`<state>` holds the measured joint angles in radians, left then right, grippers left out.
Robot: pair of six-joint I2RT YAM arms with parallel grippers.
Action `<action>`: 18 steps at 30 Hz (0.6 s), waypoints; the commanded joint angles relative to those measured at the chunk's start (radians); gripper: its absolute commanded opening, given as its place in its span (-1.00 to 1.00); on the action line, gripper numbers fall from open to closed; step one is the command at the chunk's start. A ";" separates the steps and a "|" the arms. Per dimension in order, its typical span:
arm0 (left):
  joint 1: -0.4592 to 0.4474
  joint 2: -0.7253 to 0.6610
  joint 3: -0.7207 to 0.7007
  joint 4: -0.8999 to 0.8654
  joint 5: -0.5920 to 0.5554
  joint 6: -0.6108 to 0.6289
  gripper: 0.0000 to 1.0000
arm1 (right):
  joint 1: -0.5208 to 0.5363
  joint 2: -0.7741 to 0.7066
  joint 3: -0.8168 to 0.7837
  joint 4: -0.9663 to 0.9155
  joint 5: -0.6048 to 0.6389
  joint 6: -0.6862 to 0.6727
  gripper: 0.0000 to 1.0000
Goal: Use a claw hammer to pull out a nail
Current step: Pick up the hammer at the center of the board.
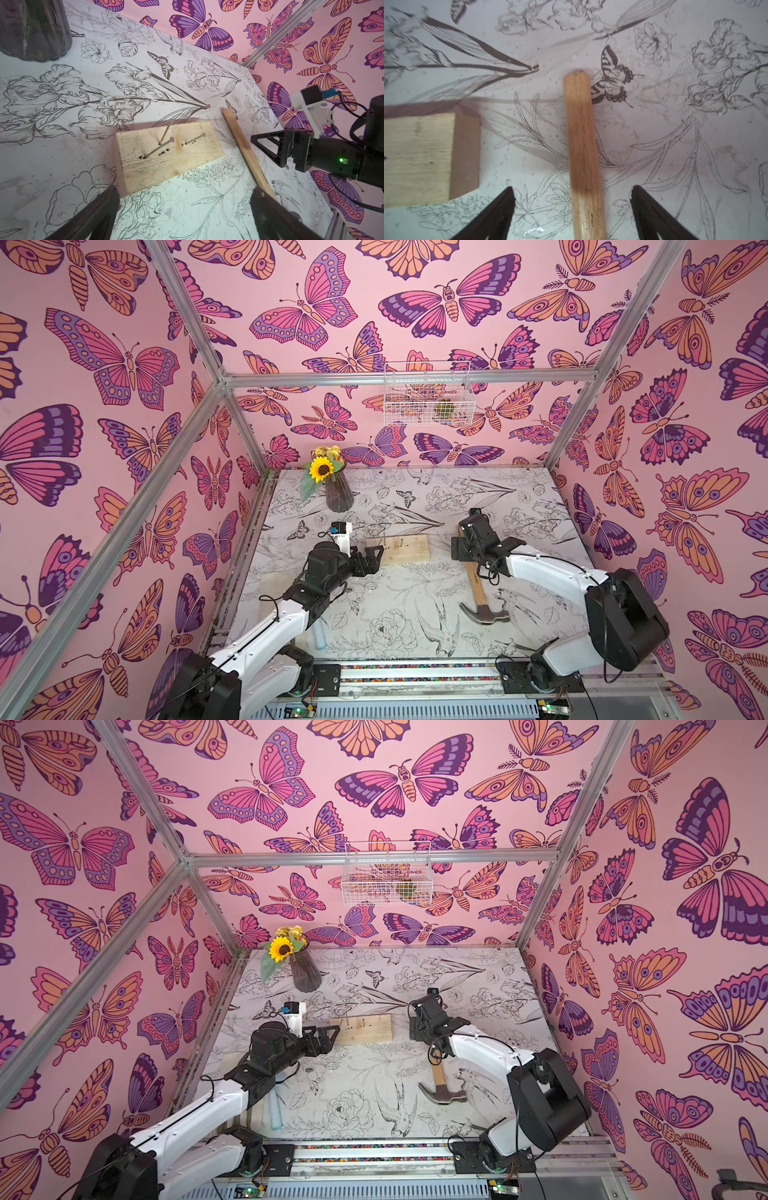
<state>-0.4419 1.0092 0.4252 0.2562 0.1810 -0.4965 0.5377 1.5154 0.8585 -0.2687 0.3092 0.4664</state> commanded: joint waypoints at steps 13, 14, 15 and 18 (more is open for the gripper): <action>-0.178 -0.057 -0.038 -0.006 -0.086 0.152 1.00 | -0.048 0.175 0.019 -0.046 -0.074 0.041 -0.05; -0.184 -0.051 -0.036 -0.003 -0.095 0.155 1.00 | -0.050 0.183 0.024 -0.047 -0.080 0.035 -0.14; -0.185 -0.044 -0.032 -0.005 -0.100 0.154 1.00 | -0.050 0.192 0.030 -0.048 -0.086 0.028 -0.24; -0.193 -0.007 -0.012 -0.002 -0.089 0.147 1.00 | -0.048 0.192 0.016 0.009 -0.095 0.011 -0.66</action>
<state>-0.6277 0.9779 0.4072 0.2539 0.1059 -0.3676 0.4904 1.6817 0.8856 -0.3012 0.2455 0.4721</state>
